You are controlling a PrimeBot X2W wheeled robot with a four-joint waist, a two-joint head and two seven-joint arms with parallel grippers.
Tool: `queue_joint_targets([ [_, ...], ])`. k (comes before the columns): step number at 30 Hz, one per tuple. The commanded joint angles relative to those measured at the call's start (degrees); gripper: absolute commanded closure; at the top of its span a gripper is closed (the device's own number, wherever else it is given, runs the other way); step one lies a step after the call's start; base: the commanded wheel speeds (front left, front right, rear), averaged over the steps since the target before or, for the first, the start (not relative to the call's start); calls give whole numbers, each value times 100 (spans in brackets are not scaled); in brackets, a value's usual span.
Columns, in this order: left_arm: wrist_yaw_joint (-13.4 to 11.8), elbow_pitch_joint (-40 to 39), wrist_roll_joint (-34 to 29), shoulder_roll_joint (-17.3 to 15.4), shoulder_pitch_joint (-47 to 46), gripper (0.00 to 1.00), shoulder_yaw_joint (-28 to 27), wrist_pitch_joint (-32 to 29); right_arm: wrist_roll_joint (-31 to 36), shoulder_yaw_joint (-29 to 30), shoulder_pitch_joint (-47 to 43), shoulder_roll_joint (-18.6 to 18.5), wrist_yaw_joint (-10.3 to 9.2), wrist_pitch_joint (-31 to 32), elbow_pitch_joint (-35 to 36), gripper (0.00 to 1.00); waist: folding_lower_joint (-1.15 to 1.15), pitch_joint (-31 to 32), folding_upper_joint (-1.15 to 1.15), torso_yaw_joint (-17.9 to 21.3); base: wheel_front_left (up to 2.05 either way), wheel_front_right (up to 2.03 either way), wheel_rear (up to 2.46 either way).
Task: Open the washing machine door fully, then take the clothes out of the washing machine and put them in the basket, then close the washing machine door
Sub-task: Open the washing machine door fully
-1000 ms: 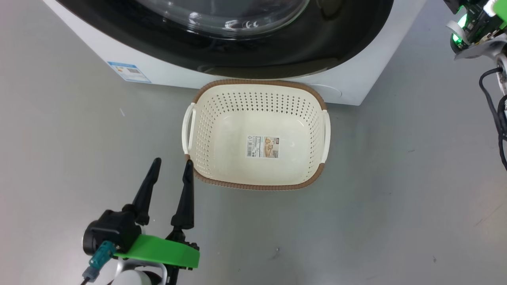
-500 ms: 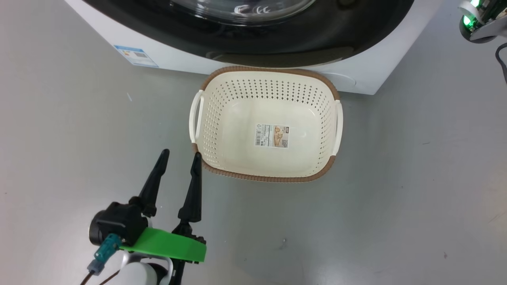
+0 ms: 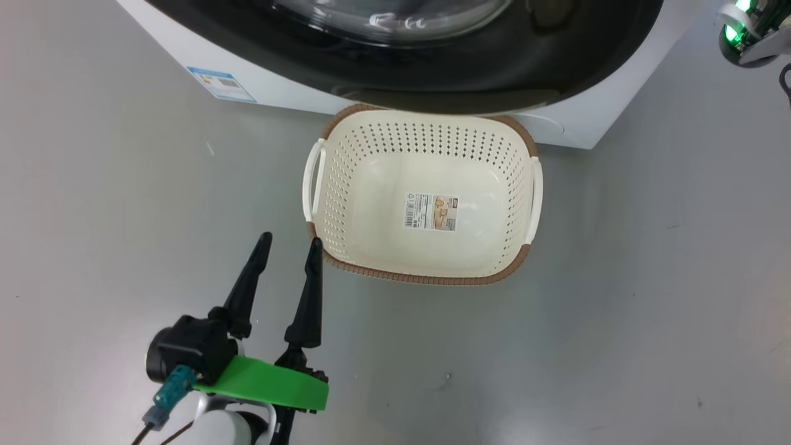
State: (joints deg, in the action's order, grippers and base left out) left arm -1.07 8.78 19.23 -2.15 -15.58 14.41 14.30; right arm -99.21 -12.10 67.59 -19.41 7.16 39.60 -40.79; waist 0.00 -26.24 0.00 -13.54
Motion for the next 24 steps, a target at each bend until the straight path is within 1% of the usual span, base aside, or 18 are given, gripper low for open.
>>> queue_joint_targets([
  [1,-54,-139,37,-73,-61,0,-157,70,40,-43,-132,171,33,111,260,100,0,81,0,-5,0,0,0],
  [14,-40,-95,25,-73,244,0,-222,70,160,-68,-1240,419,33,473,901,100,0,673,0,14,0,0,0],
  [24,-14,-71,21,-73,565,0,-208,70,245,-166,-2104,628,33,760,1370,100,0,1077,0,-137,0,0,0],
])
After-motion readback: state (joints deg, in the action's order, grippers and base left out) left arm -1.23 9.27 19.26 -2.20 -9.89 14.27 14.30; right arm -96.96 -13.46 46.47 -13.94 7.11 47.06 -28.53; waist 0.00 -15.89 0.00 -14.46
